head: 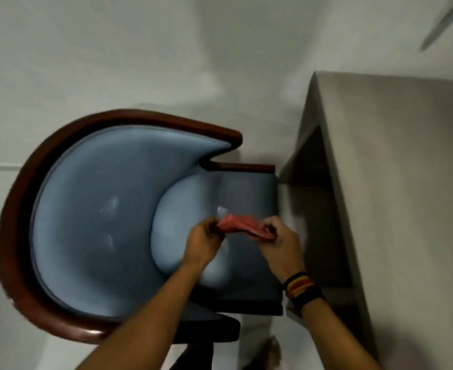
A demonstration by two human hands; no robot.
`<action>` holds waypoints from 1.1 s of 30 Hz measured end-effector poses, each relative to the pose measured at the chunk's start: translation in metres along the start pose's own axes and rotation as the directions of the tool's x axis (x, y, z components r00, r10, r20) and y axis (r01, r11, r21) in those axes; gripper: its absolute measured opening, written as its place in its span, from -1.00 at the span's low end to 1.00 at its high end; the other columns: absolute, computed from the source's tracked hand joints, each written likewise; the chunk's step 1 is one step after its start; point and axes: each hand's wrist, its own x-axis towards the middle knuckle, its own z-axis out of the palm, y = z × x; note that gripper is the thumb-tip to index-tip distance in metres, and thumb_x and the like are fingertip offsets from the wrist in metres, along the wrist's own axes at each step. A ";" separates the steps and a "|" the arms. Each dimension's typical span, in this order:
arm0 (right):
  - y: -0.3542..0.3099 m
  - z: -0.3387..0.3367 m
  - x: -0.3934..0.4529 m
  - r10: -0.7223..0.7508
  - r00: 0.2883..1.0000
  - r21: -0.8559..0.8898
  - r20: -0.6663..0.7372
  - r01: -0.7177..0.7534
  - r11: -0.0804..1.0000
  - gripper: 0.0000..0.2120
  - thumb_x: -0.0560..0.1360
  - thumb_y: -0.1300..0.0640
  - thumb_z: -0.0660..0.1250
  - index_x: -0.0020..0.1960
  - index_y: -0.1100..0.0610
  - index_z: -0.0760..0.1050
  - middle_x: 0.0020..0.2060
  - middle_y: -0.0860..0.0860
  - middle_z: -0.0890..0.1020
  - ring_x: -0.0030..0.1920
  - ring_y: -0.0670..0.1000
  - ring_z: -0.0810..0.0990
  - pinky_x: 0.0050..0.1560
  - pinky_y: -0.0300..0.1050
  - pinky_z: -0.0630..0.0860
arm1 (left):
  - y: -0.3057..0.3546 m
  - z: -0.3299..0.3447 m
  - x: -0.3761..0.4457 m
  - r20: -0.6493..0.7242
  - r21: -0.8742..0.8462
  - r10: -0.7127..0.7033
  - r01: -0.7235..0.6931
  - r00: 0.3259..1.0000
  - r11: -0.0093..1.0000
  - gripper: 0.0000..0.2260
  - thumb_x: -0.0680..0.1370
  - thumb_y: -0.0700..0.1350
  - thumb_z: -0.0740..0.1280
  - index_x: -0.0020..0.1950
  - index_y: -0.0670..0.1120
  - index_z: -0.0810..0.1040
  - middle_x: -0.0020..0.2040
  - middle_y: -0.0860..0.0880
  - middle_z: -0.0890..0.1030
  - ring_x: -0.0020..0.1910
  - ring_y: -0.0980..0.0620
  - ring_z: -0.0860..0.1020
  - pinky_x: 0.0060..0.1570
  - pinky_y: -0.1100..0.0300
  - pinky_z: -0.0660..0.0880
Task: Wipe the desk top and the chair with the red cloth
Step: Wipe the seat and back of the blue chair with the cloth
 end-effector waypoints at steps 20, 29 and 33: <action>0.148 0.208 0.109 -0.055 0.981 -0.696 -0.184 -0.091 0.712 -0.23 0.63 -0.22 0.05 0.70 0.13 -0.03 0.70 0.21 0.07 0.68 0.36 0.03 0.61 0.50 0.01 | -0.206 -0.017 0.156 -0.311 0.639 0.419 -0.138 0.853 0.756 -0.48 0.72 -0.09 0.10 0.70 -0.12 0.16 0.72 -0.10 0.17 0.72 -0.09 0.11 0.69 -0.15 0.10; 0.092 0.286 0.120 -0.328 0.941 -0.665 0.081 0.296 0.685 -0.22 0.59 -0.17 0.09 0.70 0.14 0.02 0.71 0.15 0.09 0.70 0.28 0.03 0.64 0.43 0.00 | -0.211 -0.018 0.160 -0.306 0.672 0.431 -0.128 0.849 0.730 -0.47 0.71 -0.09 0.07 0.69 -0.17 0.18 0.71 -0.15 0.21 0.71 -0.11 0.14 0.68 -0.17 0.12; 0.176 0.191 0.064 -0.289 0.941 -0.751 0.176 0.318 0.578 -0.19 0.56 -0.15 0.16 0.71 0.04 -0.06 0.71 0.07 -0.01 0.70 0.21 0.01 0.60 0.47 0.10 | -0.212 -0.020 0.159 -0.331 0.648 0.426 -0.125 0.842 0.751 -0.47 0.71 -0.08 0.06 0.69 -0.14 0.19 0.71 -0.12 0.21 0.72 -0.10 0.14 0.68 -0.17 0.13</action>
